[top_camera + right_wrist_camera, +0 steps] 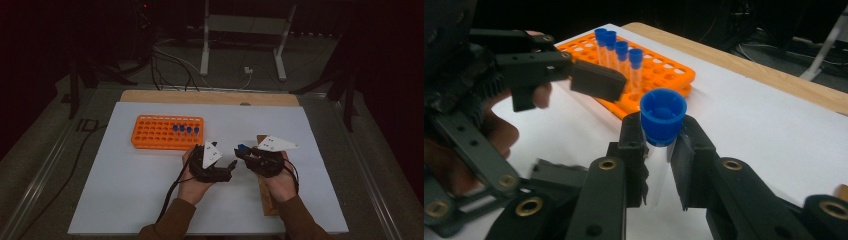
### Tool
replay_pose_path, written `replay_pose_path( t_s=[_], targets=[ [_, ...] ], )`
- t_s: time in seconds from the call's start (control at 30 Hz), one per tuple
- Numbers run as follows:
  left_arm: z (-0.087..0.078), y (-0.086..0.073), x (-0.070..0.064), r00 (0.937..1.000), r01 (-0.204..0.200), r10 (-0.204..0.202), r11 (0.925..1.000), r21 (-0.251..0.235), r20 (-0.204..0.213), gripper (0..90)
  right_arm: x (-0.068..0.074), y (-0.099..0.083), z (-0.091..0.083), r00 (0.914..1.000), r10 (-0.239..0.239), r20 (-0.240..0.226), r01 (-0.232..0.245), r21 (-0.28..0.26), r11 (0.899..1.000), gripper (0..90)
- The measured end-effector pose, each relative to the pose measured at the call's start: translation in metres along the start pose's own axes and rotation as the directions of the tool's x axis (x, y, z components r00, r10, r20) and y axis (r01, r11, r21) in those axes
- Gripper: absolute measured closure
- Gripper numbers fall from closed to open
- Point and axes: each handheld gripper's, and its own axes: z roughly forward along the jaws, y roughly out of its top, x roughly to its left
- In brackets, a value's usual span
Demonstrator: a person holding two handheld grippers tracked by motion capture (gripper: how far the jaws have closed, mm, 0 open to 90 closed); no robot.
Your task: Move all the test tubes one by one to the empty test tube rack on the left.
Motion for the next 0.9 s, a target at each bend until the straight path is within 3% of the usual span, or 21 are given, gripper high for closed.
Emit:
replay_pose_path(
  t_s=[0.13, 0.27, 0.47, 0.67, 0.9],
  targets=[
    [0.0019, -0.0003, -0.0037, 0.9998, -0.016, 0.016, 0.9998, -0.008, 0.008, 25.2, 0.0026, 0.0013, 0.0018, 0.9999, 0.003, -0.013, -0.003, 0.0, 1.0, 76.9],
    [0.0027, -0.0005, -0.0069, 0.999, -0.03, 0.03, 0.9993, -0.022, 0.033, 43.1, 0.0041, 0.0018, 0.0031, 0.9997, 0.009, -0.025, -0.009, 0.0, 1.0, 76.9],
    [0.0039, -0.0007, -0.0095, 0.9976, -0.038, 0.04, 0.9988, -0.031, 0.056, 58.9, 0.0051, 0.0019, 0.0044, 0.9994, 0.009, -0.033, -0.009, 0.003, 1.0, 76.9],
    [0.0039, -0.0011, -0.0086, 0.996, -0.04, 0.043, 0.9987, -0.031, 0.078, 70.3, 0.0048, 0.0019, 0.0041, 0.9991, 0.013, -0.039, -0.013, 0.001, 1.0, 76.9],
    [0.0044, -0.0016, -0.009, 0.9943, -0.049, 0.052, 0.9983, -0.032, 0.093, 76.5, 0.0044, 0.0017, 0.0044, 0.9991, 0.014, -0.039, -0.014, 0.003, 1.0, 76.9]
  ],
)
